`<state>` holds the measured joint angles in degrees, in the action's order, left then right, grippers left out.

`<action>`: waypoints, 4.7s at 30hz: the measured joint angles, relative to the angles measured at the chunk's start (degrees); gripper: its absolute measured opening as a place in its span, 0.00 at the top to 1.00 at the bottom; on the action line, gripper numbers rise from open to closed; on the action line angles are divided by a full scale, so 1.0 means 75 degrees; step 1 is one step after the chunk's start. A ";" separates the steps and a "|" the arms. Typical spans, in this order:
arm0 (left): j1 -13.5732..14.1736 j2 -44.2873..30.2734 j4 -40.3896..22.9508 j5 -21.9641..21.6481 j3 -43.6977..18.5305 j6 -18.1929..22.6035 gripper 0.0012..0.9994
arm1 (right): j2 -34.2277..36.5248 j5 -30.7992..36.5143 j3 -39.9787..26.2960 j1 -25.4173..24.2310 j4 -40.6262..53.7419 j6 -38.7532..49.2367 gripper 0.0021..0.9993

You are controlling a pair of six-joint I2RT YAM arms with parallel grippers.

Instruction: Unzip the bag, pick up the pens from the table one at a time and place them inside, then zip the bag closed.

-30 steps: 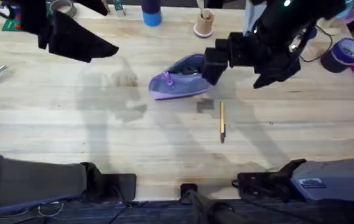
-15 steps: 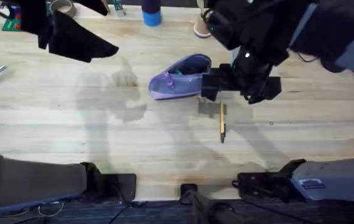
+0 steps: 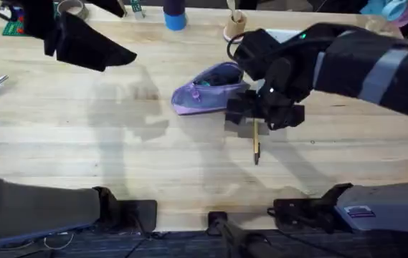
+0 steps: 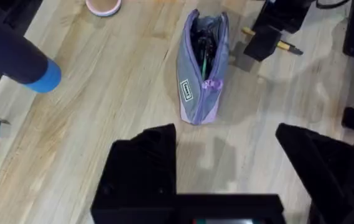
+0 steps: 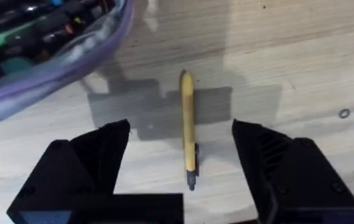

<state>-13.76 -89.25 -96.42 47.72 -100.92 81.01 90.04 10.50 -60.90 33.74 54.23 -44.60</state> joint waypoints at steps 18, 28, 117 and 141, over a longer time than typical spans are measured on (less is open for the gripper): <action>0.0000 0.0003 0.0000 0.0000 0.0000 0.0000 0.00 | -0.0009 -0.0184 0.0887 0.0000 -0.1328 -0.0285 0.00; 0.0000 0.0000 0.0000 0.0000 0.0000 0.0000 0.00 | -0.0012 -0.0593 0.0929 -0.0006 -0.1415 -0.0307 0.00; 0.0000 0.0003 0.0000 0.0003 0.0000 0.0000 0.00 | -0.1052 0.1603 -0.1181 -0.0087 -0.1513 0.2974 0.97; 0.0000 0.0003 0.0000 0.0002 0.0000 0.0000 0.00 | -0.0965 0.0048 -0.1181 -0.0090 -0.2480 1.2137 0.97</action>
<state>-13.76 -89.23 -96.42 47.74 -100.92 81.01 82.81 10.86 -69.76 33.06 35.63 46.43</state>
